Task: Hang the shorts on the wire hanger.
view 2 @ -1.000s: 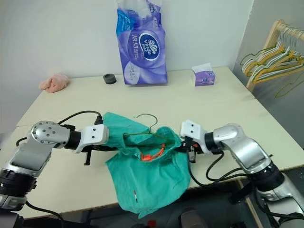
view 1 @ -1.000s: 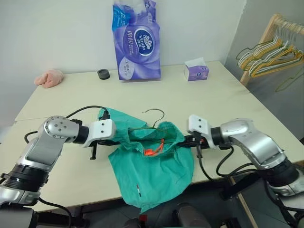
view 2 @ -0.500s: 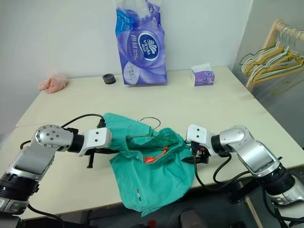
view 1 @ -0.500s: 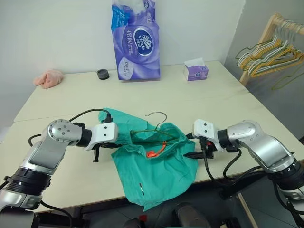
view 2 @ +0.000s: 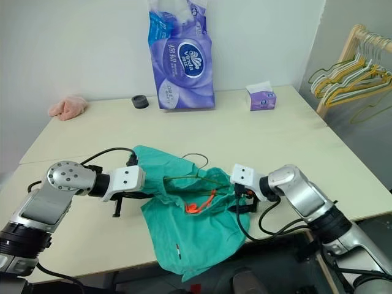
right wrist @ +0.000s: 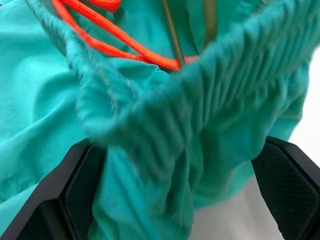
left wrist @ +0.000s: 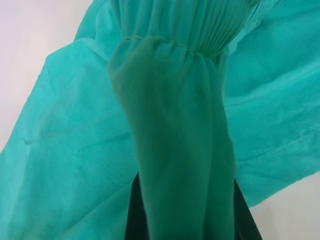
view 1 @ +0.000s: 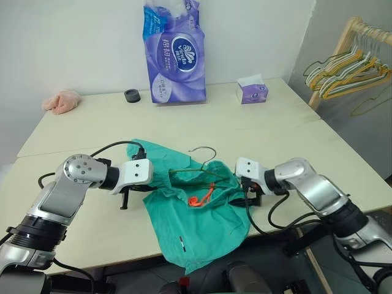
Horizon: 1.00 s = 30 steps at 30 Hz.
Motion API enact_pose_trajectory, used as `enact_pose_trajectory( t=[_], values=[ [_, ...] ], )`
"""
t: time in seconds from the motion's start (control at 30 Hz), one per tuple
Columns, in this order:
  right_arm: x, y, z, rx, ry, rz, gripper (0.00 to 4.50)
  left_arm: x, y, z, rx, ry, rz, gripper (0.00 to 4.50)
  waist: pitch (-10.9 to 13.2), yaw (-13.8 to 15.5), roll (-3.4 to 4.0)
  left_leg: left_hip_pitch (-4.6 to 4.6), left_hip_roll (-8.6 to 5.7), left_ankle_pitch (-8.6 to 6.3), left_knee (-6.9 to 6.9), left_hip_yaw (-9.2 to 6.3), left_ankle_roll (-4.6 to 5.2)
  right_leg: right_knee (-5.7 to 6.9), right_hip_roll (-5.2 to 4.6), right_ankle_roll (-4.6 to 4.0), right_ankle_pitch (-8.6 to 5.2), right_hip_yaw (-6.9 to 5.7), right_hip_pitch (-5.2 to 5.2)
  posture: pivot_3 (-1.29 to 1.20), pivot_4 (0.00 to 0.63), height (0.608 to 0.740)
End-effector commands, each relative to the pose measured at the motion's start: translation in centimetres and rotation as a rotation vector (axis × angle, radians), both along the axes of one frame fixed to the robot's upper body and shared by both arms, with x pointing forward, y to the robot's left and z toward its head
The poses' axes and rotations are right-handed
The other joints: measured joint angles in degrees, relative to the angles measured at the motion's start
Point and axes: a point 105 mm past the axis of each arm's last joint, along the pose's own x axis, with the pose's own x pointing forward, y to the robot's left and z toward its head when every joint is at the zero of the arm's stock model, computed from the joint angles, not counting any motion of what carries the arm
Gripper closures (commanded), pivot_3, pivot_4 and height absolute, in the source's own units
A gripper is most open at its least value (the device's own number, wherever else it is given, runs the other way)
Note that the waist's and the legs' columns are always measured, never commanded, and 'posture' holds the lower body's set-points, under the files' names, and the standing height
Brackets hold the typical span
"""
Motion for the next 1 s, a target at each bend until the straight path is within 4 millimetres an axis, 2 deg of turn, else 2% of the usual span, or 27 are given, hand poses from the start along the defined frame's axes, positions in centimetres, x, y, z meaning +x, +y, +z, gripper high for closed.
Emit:
enact_pose_trajectory(
  t=[0.03,0.1,0.2,0.43,0.57,0.7,0.9,1.0],
  values=[
    [1.1,0.7,0.1,-0.017,-0.043,0.027,0.02,0.3,-0.4,1.0,-0.005,-0.044,-0.018,4.5,0.0,0.0,-0.01,0.0,0.0,0.0,0.0,0.0,0.0,0.0,0.0,0.0,0.0,0.0,0.0,-0.26,0.019,0.74],
    [1.4,1.1,-0.2,-0.024,-0.036,0.036,0.02,0.3,-0.4,1.1,-0.009,-0.044,-0.017,4.5,0.0,0.0,-0.01,0.01,0.0,0.0,0.01,-0.01,0.0,0.03,0.0,0.0,0.0,0.0,0.0,-0.26,0.019,0.74],
    [2.1,1.7,-0.4,-0.007,-0.021,0.025,0.62,0.2,-0.4,1.2,-0.02,-0.045,-0.014,4.5,0.0,0.0,-0.01,0.0,0.0,0.0,0.01,-0.01,-0.01,0.04,0.0,-0.01,0.01,0.0,-0.01,-0.25,0.015,0.74],
    [1.9,1.8,-0.3,0.002,-0.004,0.042,3.14,0.2,-0.5,1.6,-0.054,-0.047,0.003,4.5,-0.1,0.0,-0.03,0.0,-0.02,0.01,0.02,-0.06,-0.01,0.08,-0.01,-0.01,0.01,-0.02,-0.02,-0.25,0.012,0.74],
    [1.7,1.5,0.2,0.008,-0.015,0.054,4.48,1.0,-0.9,2.6,-0.147,-0.092,0.043,4.5,-0.1,0.1,-0.04,0.0,-0.04,0.01,0.02,-0.08,-0.02,0.08,-0.02,-0.01,0.01,-0.02,-0.02,-0.25,0.011,0.74],
    [1.6,1.2,1.3,0.032,-0.035,0.05,4.48,1.3,-0.6,3.1,-0.268,-0.053,0.116,4.5,-0.1,0.0,-0.06,-0.01,-0.05,0.01,0.04,-0.11,-0.01,0.09,-0.03,-0.01,0.01,-0.04,-0.02,-0.25,0.01,0.74],
    [1.0,0.0,2.9,0.046,-0.047,0.051,4.5,2.1,1.0,4.5,-0.44,-0.019,0.254,2.7,-0.1,0.0,-0.08,-0.02,-0.05,0.01,0.03,-0.17,-0.01,0.1,-0.03,-0.01,0.01,-0.07,-0.04,-0.26,0.013,0.74],
    [0.4,-0.8,3.8,0.047,-0.05,0.06,4.5,2.3,2.0,5.6,-0.583,0.086,0.34,1.8,-0.1,0.0,-0.1,-0.03,-0.07,0.01,0.05,-0.17,-0.01,0.1,-0.04,-0.01,0.01,-0.08,-0.03,-0.26,0.014,0.74]
  ],
)
